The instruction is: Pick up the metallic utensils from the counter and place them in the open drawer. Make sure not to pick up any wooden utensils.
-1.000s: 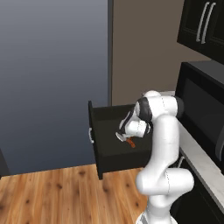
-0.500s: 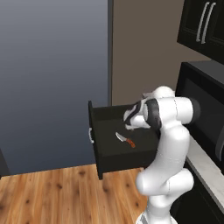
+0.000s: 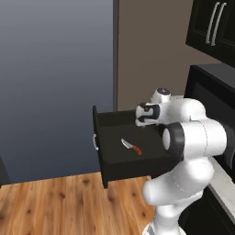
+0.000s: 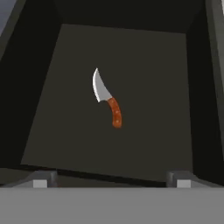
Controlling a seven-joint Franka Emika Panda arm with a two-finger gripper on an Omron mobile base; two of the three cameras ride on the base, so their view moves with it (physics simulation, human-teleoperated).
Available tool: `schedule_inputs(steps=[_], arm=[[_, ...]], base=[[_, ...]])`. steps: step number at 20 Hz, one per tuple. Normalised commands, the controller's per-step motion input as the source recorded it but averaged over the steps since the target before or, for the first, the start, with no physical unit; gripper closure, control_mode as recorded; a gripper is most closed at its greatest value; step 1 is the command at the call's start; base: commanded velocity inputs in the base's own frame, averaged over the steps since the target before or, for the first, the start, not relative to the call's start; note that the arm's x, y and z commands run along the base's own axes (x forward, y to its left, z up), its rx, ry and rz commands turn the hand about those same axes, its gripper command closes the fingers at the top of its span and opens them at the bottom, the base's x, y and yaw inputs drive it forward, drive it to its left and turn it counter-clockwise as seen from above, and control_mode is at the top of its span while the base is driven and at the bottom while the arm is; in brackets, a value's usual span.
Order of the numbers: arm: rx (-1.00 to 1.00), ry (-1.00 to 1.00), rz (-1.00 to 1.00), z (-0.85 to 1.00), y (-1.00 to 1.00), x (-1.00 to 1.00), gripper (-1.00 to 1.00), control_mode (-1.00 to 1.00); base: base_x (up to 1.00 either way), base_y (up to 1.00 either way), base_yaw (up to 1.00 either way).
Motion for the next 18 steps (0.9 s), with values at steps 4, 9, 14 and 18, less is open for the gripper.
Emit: schedule_inputs(steps=[4,9,14,18], arm=[[0.0,0.0,0.0,1.0,0.0,-0.71,-1.0,-1.0],[0.0,0.0,0.01,0.86,-0.01,-0.95,-1.0,-1.0],[0.0,-0.01,0.06,0.47,-0.01,-1.0,-1.0,-1.0],[0.0,-0.04,0.06,0.57,0.0,-0.97,-1.0,-1.0]], base=[[0.0,0.0,0.0],[0.0,0.0,0.0],[0.0,0.0,0.0],[0.0,0.0,0.0]])
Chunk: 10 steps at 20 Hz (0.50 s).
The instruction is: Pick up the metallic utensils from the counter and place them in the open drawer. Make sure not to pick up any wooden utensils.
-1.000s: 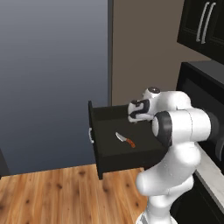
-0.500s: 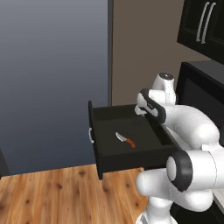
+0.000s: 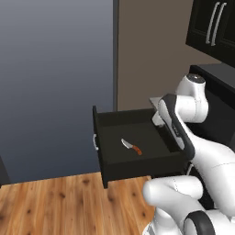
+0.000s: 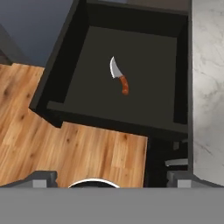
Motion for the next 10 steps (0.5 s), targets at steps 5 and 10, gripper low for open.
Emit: schedule_inputs(steps=[5,10], arm=[[0.0,-0.03,0.04,0.36,0.03,-0.52,-1.0,-1.0],[0.0,-0.03,0.0,0.18,0.01,-0.24,-1.0,-1.0]], base=[[0.0,0.0,0.0],[0.0,0.0,0.0]])
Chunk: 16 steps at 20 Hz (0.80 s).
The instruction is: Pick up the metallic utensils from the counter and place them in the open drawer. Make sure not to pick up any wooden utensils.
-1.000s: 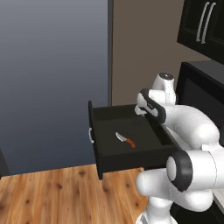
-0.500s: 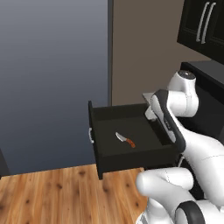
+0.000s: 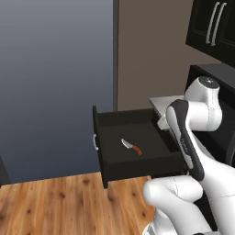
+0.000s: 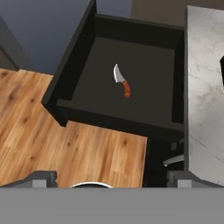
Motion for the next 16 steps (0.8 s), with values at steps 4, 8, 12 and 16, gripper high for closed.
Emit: schedule_inputs(steps=[4,8,12,16], arm=[[0.0,-0.02,-0.01,0.19,0.0,-0.1,-1.0,-1.0],[-0.01,0.02,-0.16,0.17,0.0,0.0,-1.0,-1.0],[0.0,0.0,-0.03,0.0,0.0,0.0,-1.0,-1.0],[0.0,0.0,0.0,0.0,0.0,0.0,-1.0,-1.0]], base=[[0.0,0.0,0.0],[0.0,0.0,0.0],[0.0,0.0,0.0],[0.0,0.0,0.0]])
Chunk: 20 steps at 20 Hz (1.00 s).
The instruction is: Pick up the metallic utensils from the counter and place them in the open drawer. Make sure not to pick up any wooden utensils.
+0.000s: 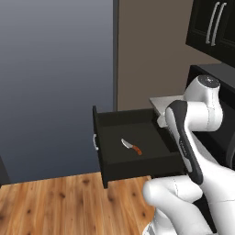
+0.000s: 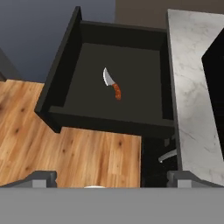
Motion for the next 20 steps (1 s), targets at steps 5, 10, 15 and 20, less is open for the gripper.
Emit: schedule_inputs(steps=[5,10,15,20], arm=[[0.0,0.0,0.0,0.0,0.0,-0.03,-1.0,1.0],[0.0,0.0,0.0,0.0,0.0,0.0,-1.0,1.0],[0.0,0.0,0.0,0.0,0.0,0.0,-1.0,1.0],[0.0,0.0,0.0,0.0,0.0,0.0,-1.0,1.0]], base=[[-0.28,0.0,0.02],[-0.95,0.15,0.35],[-0.25,0.46,0.64],[0.0,0.31,0.94]])
